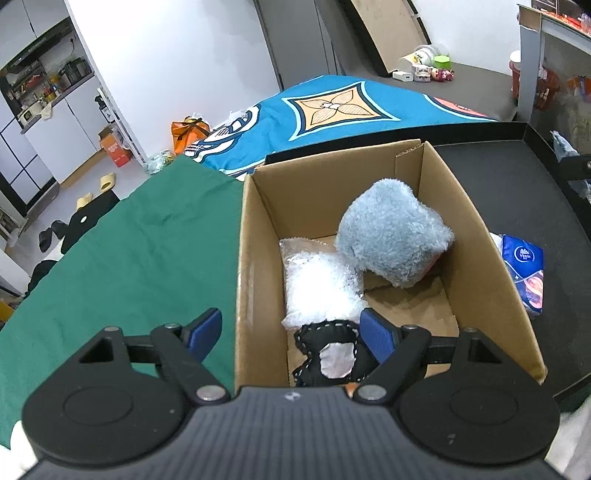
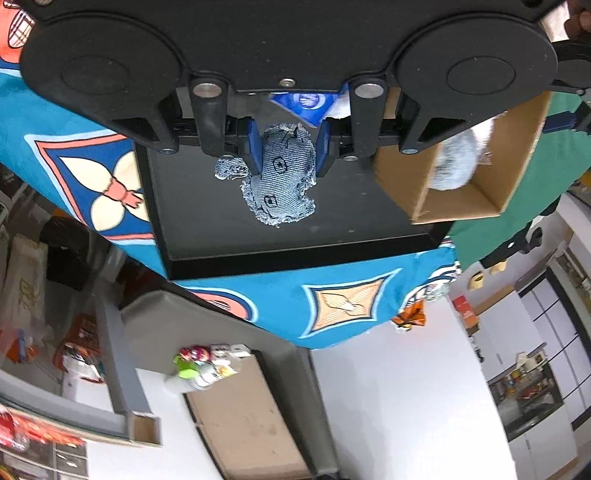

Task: Organize soft objects
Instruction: 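Carry the denim plush with the right tool over the box, then open the right tool to drop the denim plush into the box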

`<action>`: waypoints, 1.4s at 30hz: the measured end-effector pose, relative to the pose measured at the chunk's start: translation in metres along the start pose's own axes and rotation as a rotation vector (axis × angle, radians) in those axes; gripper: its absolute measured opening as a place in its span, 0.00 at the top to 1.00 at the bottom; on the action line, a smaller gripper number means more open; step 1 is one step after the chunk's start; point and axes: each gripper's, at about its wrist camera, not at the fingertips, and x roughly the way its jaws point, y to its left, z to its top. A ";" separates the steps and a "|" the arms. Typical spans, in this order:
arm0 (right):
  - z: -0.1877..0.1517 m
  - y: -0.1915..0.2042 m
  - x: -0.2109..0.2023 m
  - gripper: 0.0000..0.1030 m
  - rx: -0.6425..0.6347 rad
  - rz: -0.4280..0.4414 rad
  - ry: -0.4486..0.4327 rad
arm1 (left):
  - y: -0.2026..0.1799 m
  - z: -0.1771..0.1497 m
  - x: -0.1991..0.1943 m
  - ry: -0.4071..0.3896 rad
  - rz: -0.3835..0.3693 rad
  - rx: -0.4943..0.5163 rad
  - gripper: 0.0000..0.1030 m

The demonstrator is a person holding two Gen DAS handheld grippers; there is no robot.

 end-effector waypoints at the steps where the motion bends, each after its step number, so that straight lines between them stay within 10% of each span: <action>1: 0.000 0.005 -0.001 0.71 -0.007 0.006 -0.004 | 0.001 -0.001 0.000 0.001 -0.007 -0.004 0.23; 24: 0.000 0.089 -0.006 0.71 -0.107 0.105 0.020 | 0.036 -0.024 0.003 -0.005 -0.107 -0.122 0.85; 42: -0.002 0.100 -0.010 0.50 -0.058 0.174 0.064 | 0.040 -0.025 0.001 -0.009 -0.106 -0.146 0.91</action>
